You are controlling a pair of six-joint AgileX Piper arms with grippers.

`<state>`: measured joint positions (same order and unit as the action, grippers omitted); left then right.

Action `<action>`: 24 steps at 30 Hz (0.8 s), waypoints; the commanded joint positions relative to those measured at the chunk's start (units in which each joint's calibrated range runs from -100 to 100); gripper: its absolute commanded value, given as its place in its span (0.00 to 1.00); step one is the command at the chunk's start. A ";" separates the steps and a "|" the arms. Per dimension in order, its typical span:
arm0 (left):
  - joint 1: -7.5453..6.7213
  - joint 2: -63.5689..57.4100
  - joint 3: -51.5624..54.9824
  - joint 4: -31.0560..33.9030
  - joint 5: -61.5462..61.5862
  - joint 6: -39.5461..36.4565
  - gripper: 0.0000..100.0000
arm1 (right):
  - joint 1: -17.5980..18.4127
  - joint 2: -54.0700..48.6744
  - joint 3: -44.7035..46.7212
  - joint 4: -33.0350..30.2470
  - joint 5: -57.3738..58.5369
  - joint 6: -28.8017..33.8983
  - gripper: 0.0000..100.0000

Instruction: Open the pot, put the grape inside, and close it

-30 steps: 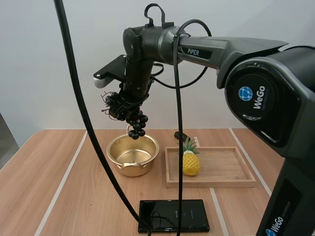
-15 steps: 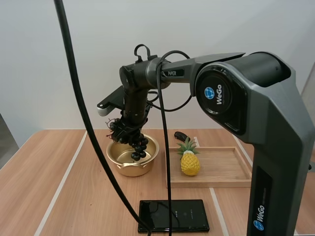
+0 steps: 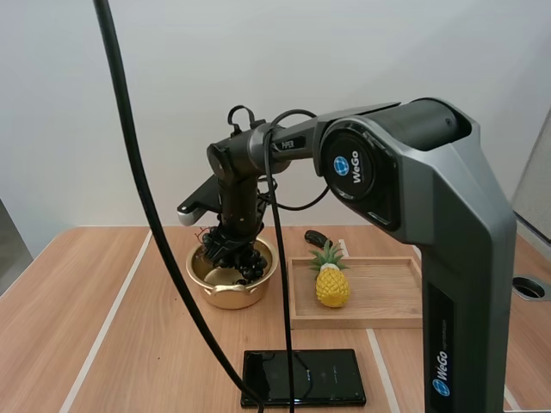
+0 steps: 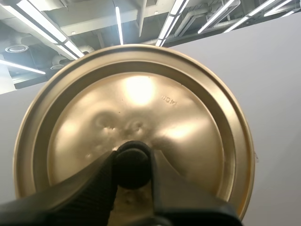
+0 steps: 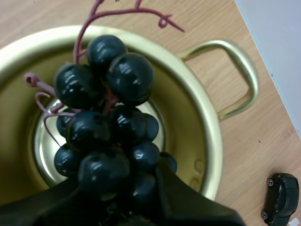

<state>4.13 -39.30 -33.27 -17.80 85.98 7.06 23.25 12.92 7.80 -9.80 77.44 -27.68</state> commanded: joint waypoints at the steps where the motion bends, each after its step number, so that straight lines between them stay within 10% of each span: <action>1: 0.10 -0.25 -0.40 -0.18 -1.14 -0.22 0.00 | 0.07 -0.34 1.79 -0.34 2.49 0.35 0.00; 24: 0.10 -0.25 -0.40 -0.39 2.01 -0.22 0.00 | 0.07 -0.07 10.02 1.43 -2.85 0.10 0.00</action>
<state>4.13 -39.30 -33.27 -17.80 87.87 7.06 23.25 12.92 16.53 -9.87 66.03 -27.28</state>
